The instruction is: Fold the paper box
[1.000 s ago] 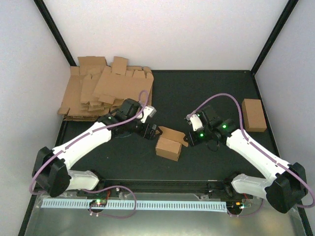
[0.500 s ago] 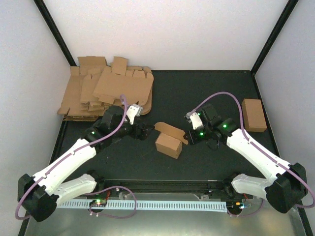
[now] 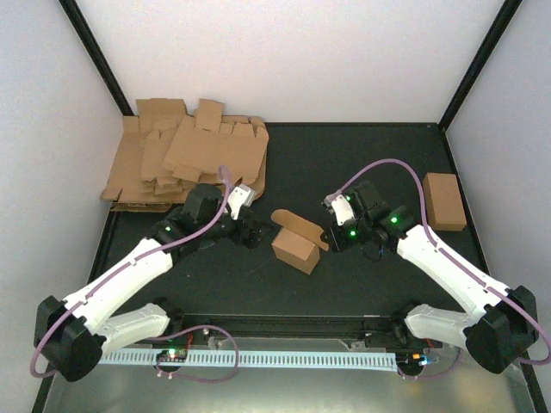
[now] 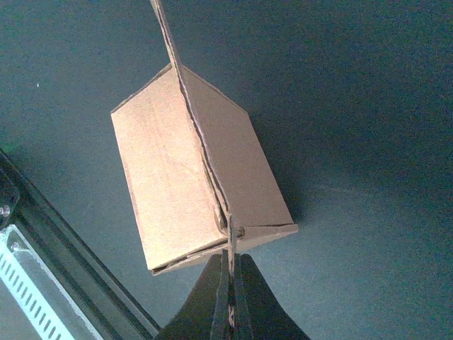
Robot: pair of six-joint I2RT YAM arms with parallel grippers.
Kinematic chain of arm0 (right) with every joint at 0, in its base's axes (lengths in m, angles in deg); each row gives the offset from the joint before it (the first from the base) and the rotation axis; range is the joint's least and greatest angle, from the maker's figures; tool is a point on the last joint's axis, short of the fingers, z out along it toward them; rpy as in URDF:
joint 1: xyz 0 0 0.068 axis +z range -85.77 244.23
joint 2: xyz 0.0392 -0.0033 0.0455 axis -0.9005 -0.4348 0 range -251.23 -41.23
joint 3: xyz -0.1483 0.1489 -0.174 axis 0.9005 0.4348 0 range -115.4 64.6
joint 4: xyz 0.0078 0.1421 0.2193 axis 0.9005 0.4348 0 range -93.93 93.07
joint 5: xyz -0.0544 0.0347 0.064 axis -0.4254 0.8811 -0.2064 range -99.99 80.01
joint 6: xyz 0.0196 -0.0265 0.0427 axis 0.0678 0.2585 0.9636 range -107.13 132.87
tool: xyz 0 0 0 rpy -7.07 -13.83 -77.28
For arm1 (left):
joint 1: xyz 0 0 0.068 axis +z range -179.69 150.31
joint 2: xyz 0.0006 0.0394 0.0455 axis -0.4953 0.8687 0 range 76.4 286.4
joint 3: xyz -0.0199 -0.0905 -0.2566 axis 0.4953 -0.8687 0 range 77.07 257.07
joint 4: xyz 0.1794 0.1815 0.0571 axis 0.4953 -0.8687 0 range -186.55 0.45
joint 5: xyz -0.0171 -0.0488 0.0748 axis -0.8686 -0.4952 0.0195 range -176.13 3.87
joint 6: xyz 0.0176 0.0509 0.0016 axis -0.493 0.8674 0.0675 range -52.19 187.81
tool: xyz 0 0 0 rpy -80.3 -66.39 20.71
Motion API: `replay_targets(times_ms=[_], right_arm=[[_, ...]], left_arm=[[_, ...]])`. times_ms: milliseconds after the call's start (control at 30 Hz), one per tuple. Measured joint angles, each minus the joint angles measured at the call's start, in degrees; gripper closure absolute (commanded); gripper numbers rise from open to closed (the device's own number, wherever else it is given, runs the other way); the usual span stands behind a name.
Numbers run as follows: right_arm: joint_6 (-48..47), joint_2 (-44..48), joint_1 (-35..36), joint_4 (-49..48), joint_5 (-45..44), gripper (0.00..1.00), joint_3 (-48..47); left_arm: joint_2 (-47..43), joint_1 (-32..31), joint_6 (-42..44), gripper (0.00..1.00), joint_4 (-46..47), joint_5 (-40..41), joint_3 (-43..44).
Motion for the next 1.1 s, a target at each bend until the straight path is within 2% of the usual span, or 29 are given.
replay_targets(times_ms=[233, 433, 700, 867, 900, 1000, 1100], right_arm=[[-1.62, -0.76, 0.0, 0.44, 0.17, 0.98, -1.55], [-3.08, -2.21, 0.0, 0.39, 1.05, 0.98, -2.62], [-4.07, -4.63, 0.0, 0.0, 1.49, 0.98, -2.89], [-4.24, -5.07, 0.0, -0.07, 1.42, 0.98, -3.13], [-4.24, -5.33, 0.0, -0.07, 1.38, 0.98, -3.39], [-4.22, -6.4, 0.0, -0.04, 1.07, 0.98, -4.2], [-4.24, -7.69, 0.0, -0.02, 0.79, 0.98, -5.27]], left_arm=[[4.46, 0.0, 1.77, 0.08, -0.02, -2.16, 0.74], [8.72, 0.0, 3.52, 0.09, 0.0, -3.87, 2.43], [15.21, 0.0, 4.85, 0.02, 2.16, -1.36, 4.66], [18.43, 0.02, 6.47, 0.14, 3.93, -1.68, 5.81], [19.17, 0.02, 6.86, 0.18, 3.91, -2.12, 6.45], [19.63, 0.02, 7.34, 0.39, 3.8, -3.04, 7.17], [19.5, 0.02, 7.78, 0.46, 3.23, -3.54, 7.45]])
